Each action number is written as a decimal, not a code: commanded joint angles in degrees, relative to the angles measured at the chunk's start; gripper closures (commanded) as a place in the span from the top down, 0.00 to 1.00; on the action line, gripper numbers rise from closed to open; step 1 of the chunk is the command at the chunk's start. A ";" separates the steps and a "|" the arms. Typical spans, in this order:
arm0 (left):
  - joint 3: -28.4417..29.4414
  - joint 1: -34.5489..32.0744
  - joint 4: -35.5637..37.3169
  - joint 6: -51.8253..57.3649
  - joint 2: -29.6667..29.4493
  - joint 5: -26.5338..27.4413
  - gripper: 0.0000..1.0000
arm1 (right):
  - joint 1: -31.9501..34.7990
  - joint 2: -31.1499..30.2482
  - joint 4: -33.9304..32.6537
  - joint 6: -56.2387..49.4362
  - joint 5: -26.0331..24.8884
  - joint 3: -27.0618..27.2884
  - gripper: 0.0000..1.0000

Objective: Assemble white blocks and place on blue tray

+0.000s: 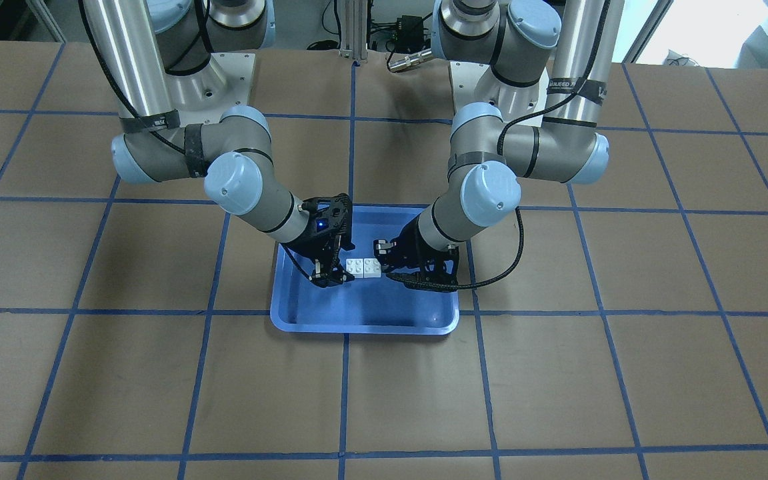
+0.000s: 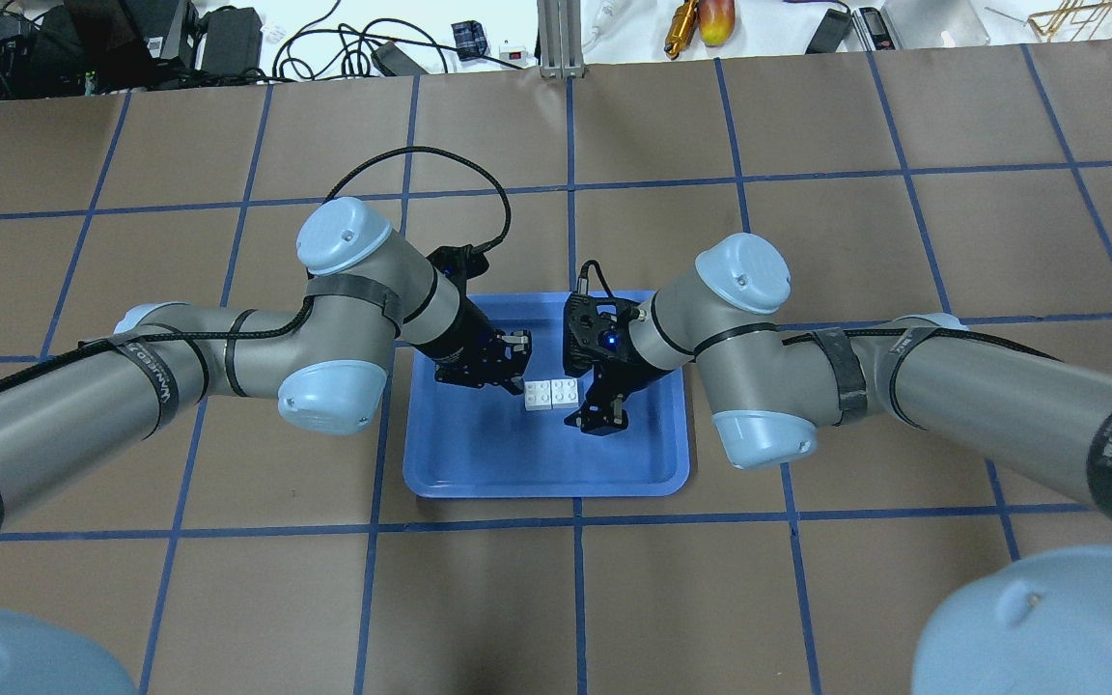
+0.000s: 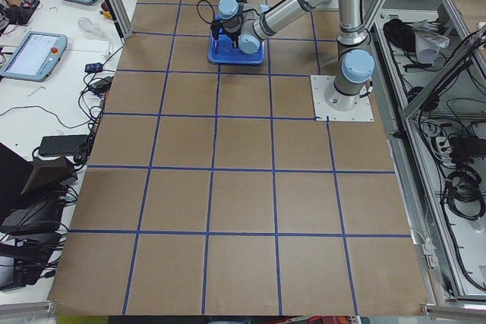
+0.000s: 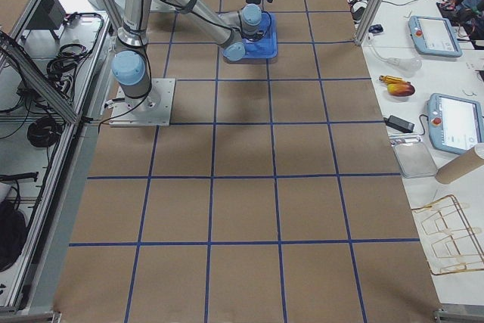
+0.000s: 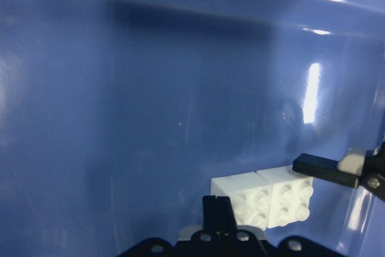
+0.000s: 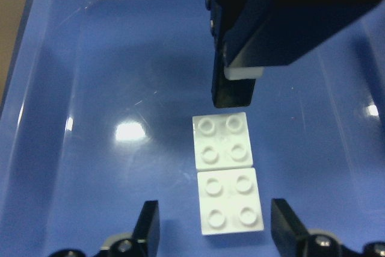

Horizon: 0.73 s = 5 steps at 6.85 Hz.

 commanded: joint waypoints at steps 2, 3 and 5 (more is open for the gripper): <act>-0.09 0.00 -0.06 0.00 -0.08 0.14 0.00 | -0.13 -1.37 0.06 13.23 -0.19 -0.42 0.83; 0.00 0.00 -0.06 0.43 -0.26 0.23 0.00 | -0.13 -4.59 0.85 20.76 -0.54 -0.25 0.92; -0.09 0.00 -0.14 1.48 -0.26 0.32 0.00 | -0.83 -10.31 9.50 35.54 -2.20 -1.38 1.00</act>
